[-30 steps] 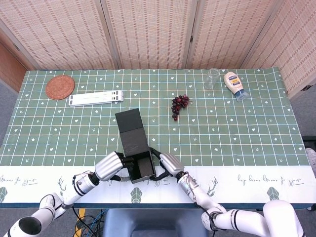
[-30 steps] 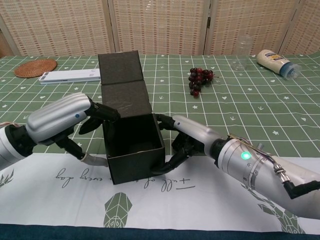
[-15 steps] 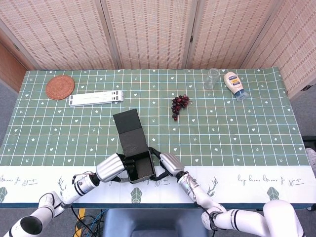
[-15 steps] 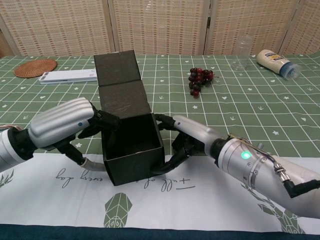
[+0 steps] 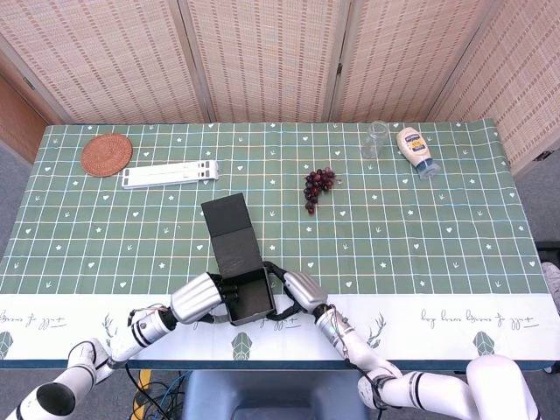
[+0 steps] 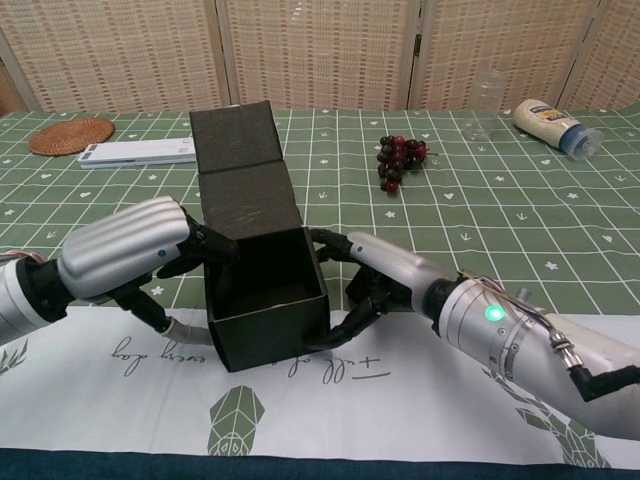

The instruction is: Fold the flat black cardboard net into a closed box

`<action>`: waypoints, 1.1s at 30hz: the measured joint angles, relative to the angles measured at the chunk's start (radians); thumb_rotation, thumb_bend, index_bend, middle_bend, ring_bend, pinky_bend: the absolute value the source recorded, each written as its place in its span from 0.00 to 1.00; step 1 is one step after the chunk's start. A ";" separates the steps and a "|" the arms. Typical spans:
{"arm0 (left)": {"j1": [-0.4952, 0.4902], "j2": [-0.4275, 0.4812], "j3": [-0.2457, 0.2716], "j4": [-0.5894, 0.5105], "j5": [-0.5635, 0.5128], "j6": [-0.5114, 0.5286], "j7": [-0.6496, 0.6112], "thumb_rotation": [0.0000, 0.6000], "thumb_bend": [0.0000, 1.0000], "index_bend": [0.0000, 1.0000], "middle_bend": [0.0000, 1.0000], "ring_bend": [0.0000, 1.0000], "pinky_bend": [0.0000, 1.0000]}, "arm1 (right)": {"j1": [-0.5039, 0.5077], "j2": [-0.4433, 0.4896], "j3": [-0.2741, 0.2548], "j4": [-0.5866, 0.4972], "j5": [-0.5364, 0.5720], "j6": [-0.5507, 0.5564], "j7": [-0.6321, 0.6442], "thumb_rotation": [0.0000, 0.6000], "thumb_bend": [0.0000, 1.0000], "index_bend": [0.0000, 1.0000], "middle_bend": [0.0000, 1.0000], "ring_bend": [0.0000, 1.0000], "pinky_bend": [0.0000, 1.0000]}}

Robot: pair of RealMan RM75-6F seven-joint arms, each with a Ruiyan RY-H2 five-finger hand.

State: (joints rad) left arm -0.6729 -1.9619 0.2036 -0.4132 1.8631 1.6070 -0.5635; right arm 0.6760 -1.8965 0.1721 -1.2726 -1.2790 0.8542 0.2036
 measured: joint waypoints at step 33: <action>0.052 0.138 -0.078 -0.203 -0.105 0.001 -0.045 1.00 0.09 0.23 0.22 0.62 0.70 | 0.007 0.013 0.024 -0.033 0.006 0.008 -0.004 1.00 0.53 0.00 0.27 0.91 1.00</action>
State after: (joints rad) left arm -0.6205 -1.8238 0.1255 -0.6159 1.7577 1.6083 -0.6090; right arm 0.6827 -1.8840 0.1964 -1.3053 -1.2727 0.8621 0.1993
